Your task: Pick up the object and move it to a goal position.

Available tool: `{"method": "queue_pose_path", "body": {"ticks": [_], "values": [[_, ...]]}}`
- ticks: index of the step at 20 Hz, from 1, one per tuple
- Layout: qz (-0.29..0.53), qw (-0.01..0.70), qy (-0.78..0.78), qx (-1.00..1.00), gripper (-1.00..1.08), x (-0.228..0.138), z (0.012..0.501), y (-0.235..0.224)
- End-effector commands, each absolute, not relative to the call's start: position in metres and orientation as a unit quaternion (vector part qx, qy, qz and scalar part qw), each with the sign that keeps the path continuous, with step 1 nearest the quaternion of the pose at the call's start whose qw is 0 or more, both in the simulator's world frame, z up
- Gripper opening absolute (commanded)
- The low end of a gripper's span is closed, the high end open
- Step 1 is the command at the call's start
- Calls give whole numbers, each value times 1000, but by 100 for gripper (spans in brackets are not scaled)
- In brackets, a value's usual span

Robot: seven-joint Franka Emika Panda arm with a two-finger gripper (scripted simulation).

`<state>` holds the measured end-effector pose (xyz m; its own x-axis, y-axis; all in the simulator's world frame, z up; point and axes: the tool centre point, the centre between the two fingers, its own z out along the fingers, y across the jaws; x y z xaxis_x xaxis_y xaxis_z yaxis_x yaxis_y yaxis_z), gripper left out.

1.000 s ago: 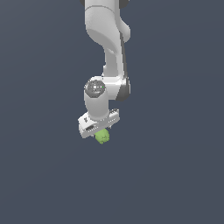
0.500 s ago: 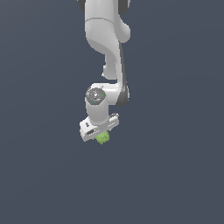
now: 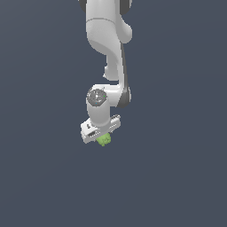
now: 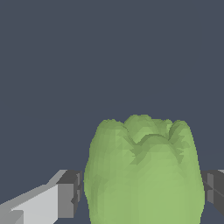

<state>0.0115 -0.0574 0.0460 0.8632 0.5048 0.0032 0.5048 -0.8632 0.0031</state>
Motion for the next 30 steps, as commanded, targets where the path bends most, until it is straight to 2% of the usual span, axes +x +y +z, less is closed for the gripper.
{"method": "queue_pose_path", "body": {"ticks": [1,11,30], "values": [[3,2,261,965,-100,12,45,-58],[2,1,261,965,-100,27,70,-45],[1,0,262,965,-100,104,190,22]]}}
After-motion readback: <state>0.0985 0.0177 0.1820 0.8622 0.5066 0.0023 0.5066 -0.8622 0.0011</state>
